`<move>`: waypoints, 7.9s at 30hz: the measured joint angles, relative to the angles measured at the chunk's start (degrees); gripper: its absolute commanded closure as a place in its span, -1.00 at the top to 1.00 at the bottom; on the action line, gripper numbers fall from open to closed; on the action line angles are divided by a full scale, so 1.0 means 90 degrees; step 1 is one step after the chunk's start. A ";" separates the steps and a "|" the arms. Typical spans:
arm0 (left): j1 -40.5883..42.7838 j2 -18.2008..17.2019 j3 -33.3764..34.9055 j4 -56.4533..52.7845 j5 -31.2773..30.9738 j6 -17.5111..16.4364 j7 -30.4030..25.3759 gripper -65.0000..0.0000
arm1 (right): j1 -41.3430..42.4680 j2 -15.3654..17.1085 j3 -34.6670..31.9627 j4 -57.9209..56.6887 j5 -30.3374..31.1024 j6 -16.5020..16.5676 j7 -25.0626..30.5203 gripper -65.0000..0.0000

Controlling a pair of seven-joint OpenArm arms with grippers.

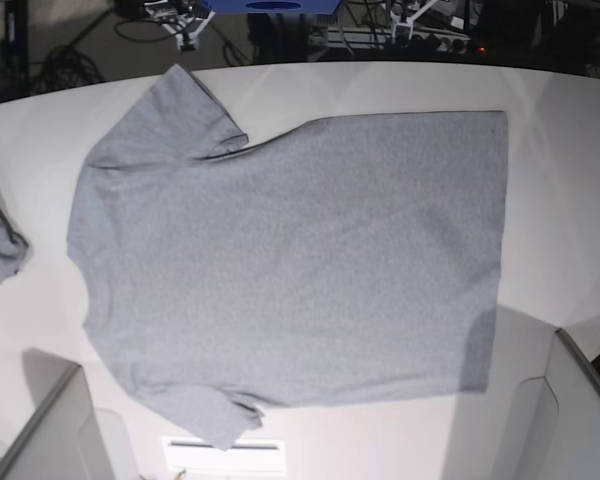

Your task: Fold the T-shirt properly

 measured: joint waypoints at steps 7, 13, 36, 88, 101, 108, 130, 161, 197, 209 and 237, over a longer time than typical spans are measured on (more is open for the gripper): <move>0.0216 0.0000 0.0000 0.0835 0.0000 0.0000 -0.0027 -1.00 | -0.0012 -0.0027 0.0000 0.0005 0.0005 0.0000 0.0364 -1.00; 0.0299 -0.0007 -0.0041 0.0848 0.0000 0.0000 -0.0002 -1.00 | -0.0070 -0.0036 0.0000 0.0022 -0.0002 0.0000 0.0692 -1.00; 0.2475 -0.0381 -0.0044 0.3305 -0.0019 -0.0017 0.0002 -1.00 | -0.2387 0.0260 0.0036 0.2591 0.0051 -0.0039 0.0262 -1.00; 0.5586 -0.0325 -0.3050 1.1494 -0.2715 -0.0002 0.0187 -0.44 | -0.1039 -0.0481 0.5071 1.0928 0.2186 0.2681 -0.6358 -0.40; 0.4629 -0.0279 -0.4541 1.1397 -0.4403 -0.2419 0.2482 0.29 | -0.0321 -0.0355 0.5489 0.9440 0.2448 0.3670 -0.7065 0.20; 0.4063 0.0153 -0.5676 1.1385 -0.4398 -0.3084 0.3349 0.15 | -0.0284 -0.0282 0.5486 0.9233 0.2487 0.3713 -0.6919 0.20; 0.3616 0.0240 -0.5872 1.0433 -0.4408 -0.3529 0.3604 0.15 | -0.0585 -0.0583 0.4901 0.9272 0.2720 0.4388 -0.6679 -0.71; 0.2426 0.0168 -0.4631 0.8816 -0.4629 -0.3555 0.3521 0.15 | -0.0617 -0.0495 0.4843 0.9245 0.2764 0.4393 -0.6788 -1.00; 0.2990 0.0027 -0.4651 0.9942 -0.4396 -0.3504 0.4541 -1.00 | -0.1098 -0.0493 0.5321 0.9330 0.3009 0.4413 -0.6613 -1.00; 0.3094 0.0032 -0.4590 0.9991 -0.4384 -0.3507 0.4546 -1.00 | -0.1413 -0.0593 0.5277 1.0241 0.2472 0.4398 -0.7125 -1.00; 0.2919 0.0049 -0.4624 1.1531 -0.4410 -0.3507 0.5508 -1.00 | -0.0253 -0.0420 0.4609 1.0904 0.2436 0.4391 -0.8398 -1.00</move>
